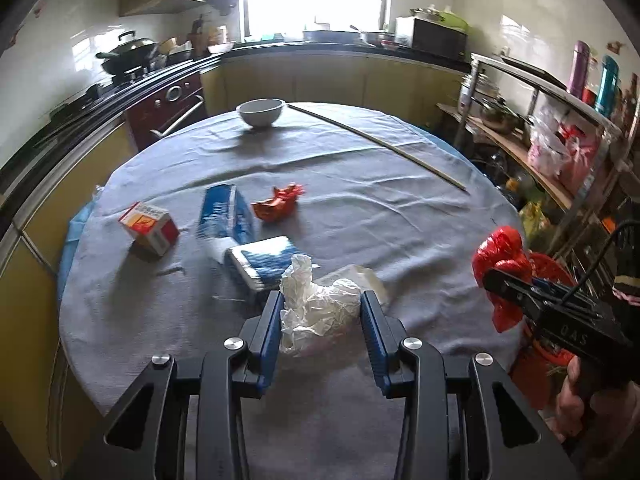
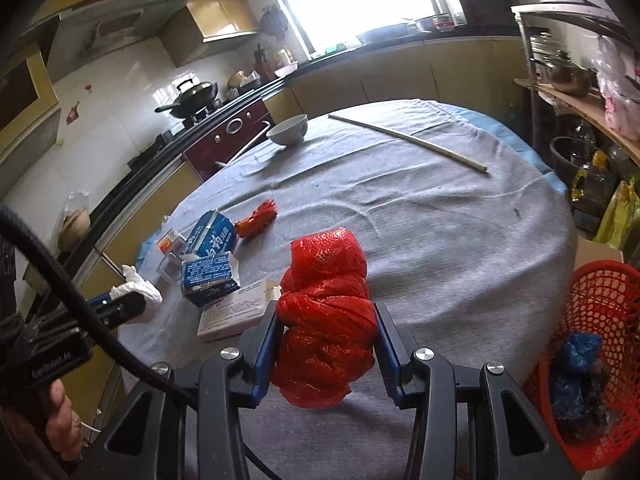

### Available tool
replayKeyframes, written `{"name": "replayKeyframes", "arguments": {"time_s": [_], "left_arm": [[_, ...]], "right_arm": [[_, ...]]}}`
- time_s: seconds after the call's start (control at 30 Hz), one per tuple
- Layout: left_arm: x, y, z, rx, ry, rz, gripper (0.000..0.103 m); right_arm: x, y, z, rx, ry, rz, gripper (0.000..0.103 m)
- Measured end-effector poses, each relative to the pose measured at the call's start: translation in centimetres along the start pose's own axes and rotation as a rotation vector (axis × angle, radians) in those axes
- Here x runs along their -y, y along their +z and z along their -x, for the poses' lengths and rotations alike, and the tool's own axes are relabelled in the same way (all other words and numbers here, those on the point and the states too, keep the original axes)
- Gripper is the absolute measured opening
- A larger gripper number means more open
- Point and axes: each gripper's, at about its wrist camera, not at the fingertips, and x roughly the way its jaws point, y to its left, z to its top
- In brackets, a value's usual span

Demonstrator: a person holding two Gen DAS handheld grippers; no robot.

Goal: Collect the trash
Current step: 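Carry the red bag toward the red basket with the right tool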

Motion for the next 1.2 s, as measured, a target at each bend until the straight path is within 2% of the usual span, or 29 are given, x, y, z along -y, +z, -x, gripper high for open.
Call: {"name": "replayKeyframes", "arguments": {"time_s": [0.4, 0.7, 1.2], "left_arm": [[4.9, -0.2, -0.2, -0.029, -0.046, -0.089, 0.041], [6.6, 0.0, -0.6, -0.042, -0.06, -0.122, 0.041], [8.7, 0.9, -0.7, -0.033, -0.075, -0.153, 0.041]], "right_arm": [[3.7, 0.2, 2.8, 0.065, -0.034, -0.079, 0.047], [6.0, 0.4, 4.1, 0.092, -0.055, -0.131, 0.047], [7.1, 0.7, 5.3, 0.12, -0.064, -0.153, 0.047]]}}
